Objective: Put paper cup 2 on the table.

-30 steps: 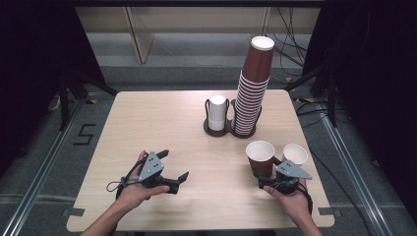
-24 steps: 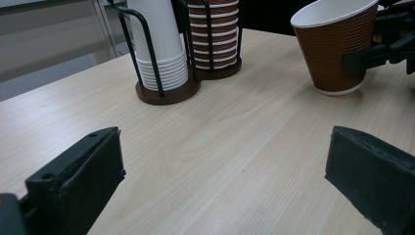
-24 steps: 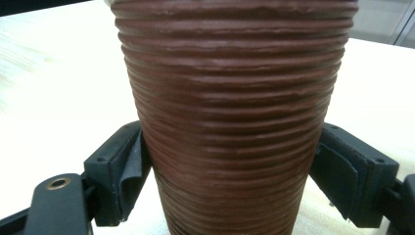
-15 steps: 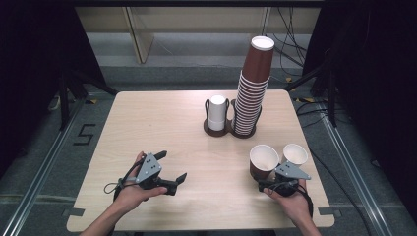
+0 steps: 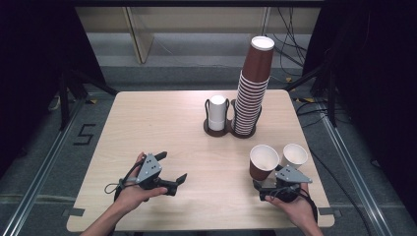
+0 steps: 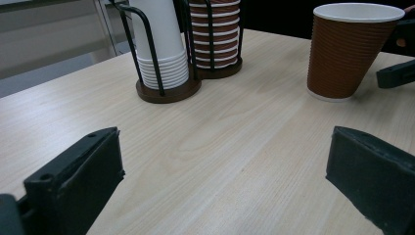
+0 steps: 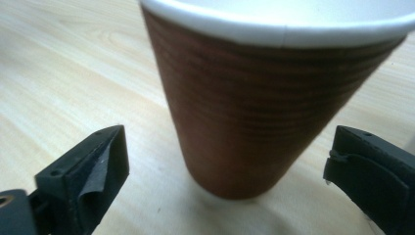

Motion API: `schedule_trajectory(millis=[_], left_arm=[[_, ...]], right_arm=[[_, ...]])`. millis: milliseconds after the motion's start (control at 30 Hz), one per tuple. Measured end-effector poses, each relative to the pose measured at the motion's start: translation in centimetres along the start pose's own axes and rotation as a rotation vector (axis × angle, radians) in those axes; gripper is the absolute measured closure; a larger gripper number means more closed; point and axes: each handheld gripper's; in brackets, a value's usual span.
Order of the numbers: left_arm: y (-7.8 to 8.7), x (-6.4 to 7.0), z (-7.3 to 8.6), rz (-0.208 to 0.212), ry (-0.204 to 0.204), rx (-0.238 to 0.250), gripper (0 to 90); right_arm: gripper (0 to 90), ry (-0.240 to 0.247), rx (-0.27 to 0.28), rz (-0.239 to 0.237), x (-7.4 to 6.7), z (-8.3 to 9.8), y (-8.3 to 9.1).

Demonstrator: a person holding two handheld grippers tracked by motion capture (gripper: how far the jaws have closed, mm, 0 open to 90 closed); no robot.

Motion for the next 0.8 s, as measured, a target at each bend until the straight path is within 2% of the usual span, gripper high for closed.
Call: schedule_trajectory(millis=[33, 67, 100, 167, 267, 333, 367, 400, 467, 500, 533, 600, 633, 733, 767, 800], left_arm=[[0.0, 0.0, 0.0, 0.0, -0.003, -0.002, 0.0], [0.0, 0.0, 0.0, -0.001, -0.002, -0.002, 0.0], [-0.1, 0.0, 0.0, -0.001, -0.003, -0.003, 0.0], [-0.1, 0.0, 0.1, 0.0, -0.002, -0.005, 0.0], [-0.1, 0.0, 0.1, -0.001, -0.003, -0.008, 0.0], [-0.2, 0.0, 0.2, -0.001, -0.004, -0.011, 0.0], [-0.2, 0.0, 0.2, 0.0, -0.003, -0.011, 0.0], [-0.2, 0.0, 0.2, 0.001, -0.002, -0.011, 0.0], [-0.2, 0.0, 0.3, 0.001, 0.0, -0.011, 0.0], [-0.3, 0.0, 0.3, 0.004, -0.002, -0.012, 0.0], [-0.4, 0.0, 0.3, 0.008, -0.001, -0.001, 0.0], [-0.3, 0.0, 0.3, 0.002, -0.005, -0.014, 0.0], [-0.3, 0.0, 0.3, 0.002, -0.008, -0.015, 0.0], [-0.4, 0.1, 0.4, 0.004, -0.013, -0.019, 0.0], [-0.6, 0.1, 0.4, 0.007, -0.011, -0.011, 0.0], [-0.6, 0.1, 0.4, 0.007, -0.014, -0.021, 0.0]], right_arm=[[1.4, -0.029, -0.01, -0.017, -0.3, 0.1, 0.2], [1.0, -0.007, -0.01, -0.014, -0.1, 0.2, 0.3], [0.8, -0.007, -0.01, -0.015, -0.1, 0.4, 0.4], [0.6, -0.037, -0.02, -0.02, -0.4, 0.7, 0.8], [0.5, -0.037, -0.024, -0.015, -0.3, 1.1, 1.2], [0.5, -0.007, -0.02, -0.009, 0.0, 1.3, 1.4], [0.4, -0.03, -0.025, -0.012, -0.1, 1.4, 1.6], [0.4, -0.015, -0.016, -0.002, 0.0, 1.5, 1.6], [0.4, -0.046, -0.029, -0.016, -0.2, 1.8, 1.9], [0.4, -0.043, -0.023, -0.014, -0.2, 1.8, 2.0], [0.4, -0.016, -0.014, -0.002, 0.0, 1.9, 2.0], [0.4, -0.031, -0.013, -0.004, -0.1, 2.0, 2.3], [0.4, -0.018, 0.0, 0.007, 0.0, 2.0, 2.4], [0.4, -0.046, -0.01, -0.012, -0.4, 2.1, 2.6], [0.4, -0.057, -0.008, -0.004, -0.6, 2.2, 2.6], [0.4, -0.007, 0.011, 0.012, -0.3, 2.1, 2.5]])
Point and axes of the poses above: each handheld gripper's, and its own axes: y roughly backward along the jaws, z roughly out of its underside, x roughly to its right, and after that the axes turned 13 degrees about -x, right-handed
